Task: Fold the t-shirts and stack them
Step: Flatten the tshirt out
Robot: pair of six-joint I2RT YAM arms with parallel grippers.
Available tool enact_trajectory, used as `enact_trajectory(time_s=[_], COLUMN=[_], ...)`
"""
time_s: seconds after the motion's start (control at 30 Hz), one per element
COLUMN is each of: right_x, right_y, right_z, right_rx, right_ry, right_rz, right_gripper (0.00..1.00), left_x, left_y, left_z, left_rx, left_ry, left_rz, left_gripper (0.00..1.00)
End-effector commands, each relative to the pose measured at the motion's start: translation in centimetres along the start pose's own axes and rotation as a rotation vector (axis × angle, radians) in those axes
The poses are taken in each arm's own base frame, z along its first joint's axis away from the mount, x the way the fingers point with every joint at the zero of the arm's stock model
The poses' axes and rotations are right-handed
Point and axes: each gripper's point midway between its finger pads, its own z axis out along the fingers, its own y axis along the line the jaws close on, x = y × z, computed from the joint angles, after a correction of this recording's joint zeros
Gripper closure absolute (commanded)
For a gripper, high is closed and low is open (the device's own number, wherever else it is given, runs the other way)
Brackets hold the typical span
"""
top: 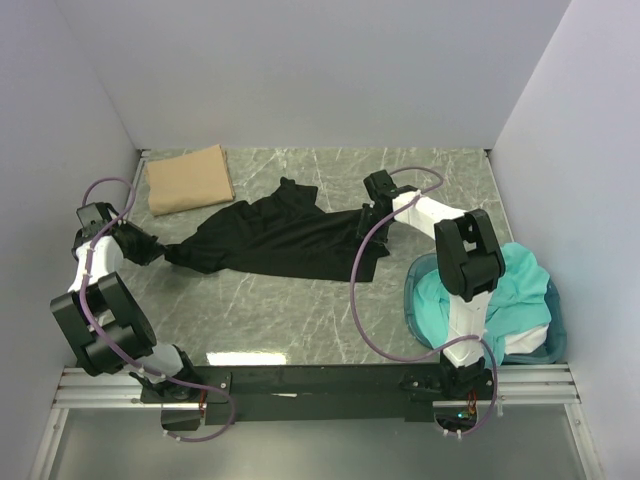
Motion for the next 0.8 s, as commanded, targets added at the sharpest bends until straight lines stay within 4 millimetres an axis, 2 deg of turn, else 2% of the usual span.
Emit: enact_trajectory(time_s=[0.0,0.13,0.33,0.47,0.63,0.77], right_x=[-0.6,-1.0,-1.6,-2.0,-2.3,-2.6], right_y=[0.8,1.0,1.2,1.2,1.1,1.2], right_z=[-0.4,-1.2,-1.9,-2.5,-2.7,-3.0], right_rx=[-0.027,-0.035,-0.023,-0.016,-0.005,-0.007], right_ry=[-0.017,-0.040,-0.061,-0.073,-0.083,-0.097], right_rz=[-0.012,-0.015,-0.022,-0.027,-0.032,-0.035], right_gripper=[0.66,0.78,0.89,0.88,0.75,0.72], left_x=[-0.1,-0.1,0.0,0.1,0.2,0.1], left_y=[-0.5,-0.5,-0.5,-0.5,-0.7,-0.7], left_z=[0.0,0.0,0.0,0.0,0.0,0.0], left_rx=[0.029,0.032,0.035,0.037,0.040,0.043], left_ry=[-0.005,-0.005,-0.002,-0.001,0.002,-0.001], left_rz=[0.030,0.030,0.028,0.030,0.031,0.033], left_gripper=[1.00,0.99,0.99,0.99,0.99,0.99])
